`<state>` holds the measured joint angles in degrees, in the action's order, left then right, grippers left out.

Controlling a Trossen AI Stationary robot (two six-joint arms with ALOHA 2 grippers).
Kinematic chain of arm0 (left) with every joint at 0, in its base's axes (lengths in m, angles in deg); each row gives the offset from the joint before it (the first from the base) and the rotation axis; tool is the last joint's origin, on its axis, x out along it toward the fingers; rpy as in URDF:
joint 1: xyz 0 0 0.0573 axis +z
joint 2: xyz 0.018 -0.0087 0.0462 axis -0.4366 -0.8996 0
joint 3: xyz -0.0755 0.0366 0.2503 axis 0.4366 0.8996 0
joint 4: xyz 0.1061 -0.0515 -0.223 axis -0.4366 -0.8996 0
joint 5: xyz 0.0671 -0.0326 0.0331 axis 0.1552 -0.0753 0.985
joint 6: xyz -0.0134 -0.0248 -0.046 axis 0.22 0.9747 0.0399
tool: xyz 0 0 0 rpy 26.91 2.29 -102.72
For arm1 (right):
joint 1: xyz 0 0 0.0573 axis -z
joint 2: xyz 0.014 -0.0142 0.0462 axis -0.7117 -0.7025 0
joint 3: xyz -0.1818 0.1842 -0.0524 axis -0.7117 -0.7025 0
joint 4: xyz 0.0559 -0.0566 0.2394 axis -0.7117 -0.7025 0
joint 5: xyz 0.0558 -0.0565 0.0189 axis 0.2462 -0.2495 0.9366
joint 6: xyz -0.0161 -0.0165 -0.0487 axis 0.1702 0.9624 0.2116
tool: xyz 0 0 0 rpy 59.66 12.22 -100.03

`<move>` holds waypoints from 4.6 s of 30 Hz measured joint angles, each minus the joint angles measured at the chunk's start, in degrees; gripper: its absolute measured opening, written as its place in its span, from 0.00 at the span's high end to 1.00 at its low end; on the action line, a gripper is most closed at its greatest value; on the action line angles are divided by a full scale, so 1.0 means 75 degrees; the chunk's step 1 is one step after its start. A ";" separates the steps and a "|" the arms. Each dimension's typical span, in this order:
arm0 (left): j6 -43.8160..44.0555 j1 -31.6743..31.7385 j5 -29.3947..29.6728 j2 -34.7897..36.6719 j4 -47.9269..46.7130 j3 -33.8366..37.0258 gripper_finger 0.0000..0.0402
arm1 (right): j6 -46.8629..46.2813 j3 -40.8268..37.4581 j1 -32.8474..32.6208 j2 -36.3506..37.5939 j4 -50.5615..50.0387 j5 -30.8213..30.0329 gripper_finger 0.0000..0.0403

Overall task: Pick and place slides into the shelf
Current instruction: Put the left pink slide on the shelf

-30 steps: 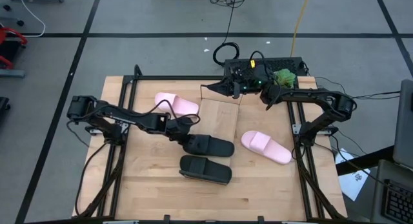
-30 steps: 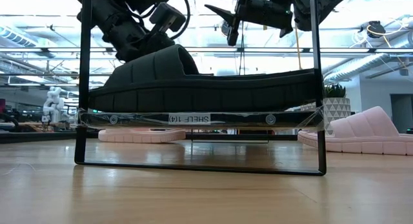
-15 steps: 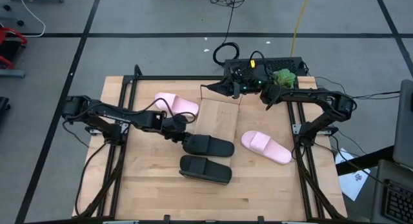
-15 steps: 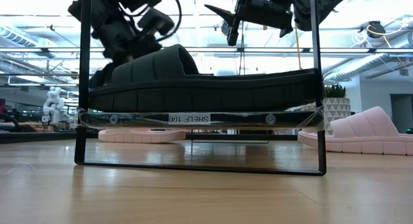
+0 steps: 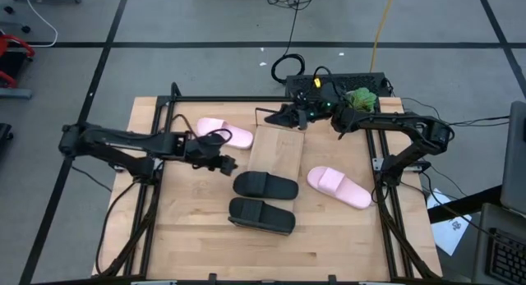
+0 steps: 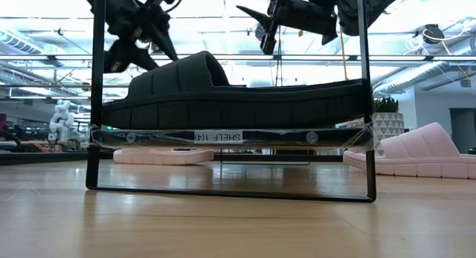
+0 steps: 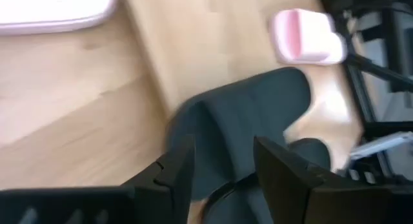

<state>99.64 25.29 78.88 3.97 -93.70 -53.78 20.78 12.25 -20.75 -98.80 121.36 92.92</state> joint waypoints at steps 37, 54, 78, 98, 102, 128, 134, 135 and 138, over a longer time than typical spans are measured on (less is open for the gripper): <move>0.0926 0.0428 0.2858 0.2242 -0.4164 0.0003 0.62 | 0.0081 -0.0006 -0.1919 -0.0002 -0.1188 0.4134 0.77; -0.5053 0.6377 -0.1380 0.1632 -0.2774 0.0003 0.62 | 0.0226 -0.0006 -0.1877 -0.0002 0.0119 0.0867 0.77; -0.7367 0.8483 -0.4312 -0.2398 -0.0655 0.0522 0.62 | 0.0491 -0.0006 -0.1993 -0.0002 0.0347 -0.0568 0.77; -0.7651 0.8562 -0.4610 -0.2627 -0.0566 0.0522 0.62 | 0.0497 -0.0006 -0.1993 -0.0002 0.0324 -0.0767 0.77; -0.7507 0.8562 -0.5127 -0.2627 -0.0190 0.0683 0.62 | 0.0497 -0.0006 -0.1993 -0.0002 0.0324 -0.0767 0.77; -0.6992 0.8562 -0.6505 -0.2624 0.0780 0.1390 0.95 | 0.0520 -0.0006 -0.1979 -0.0002 0.0289 -0.0979 0.77; -0.6908 0.8721 -0.6554 -0.2575 0.0916 0.1372 0.99 | 0.0500 -0.0006 -0.1979 -0.0002 0.0289 -0.0972 0.77; -0.6903 0.8810 -0.6558 -0.2523 0.0867 0.1330 0.99 | 0.0497 -0.0006 -0.1979 -0.0002 0.0289 -0.0971 0.77; -0.6750 0.9148 -0.6703 -0.2266 0.0869 0.1165 0.99 | 0.0497 -0.0006 -0.1979 -0.0002 0.0289 -0.0969 0.77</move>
<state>49.02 93.90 28.61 -13.03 -87.18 -45.04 24.51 12.21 -35.59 -98.82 123.53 85.65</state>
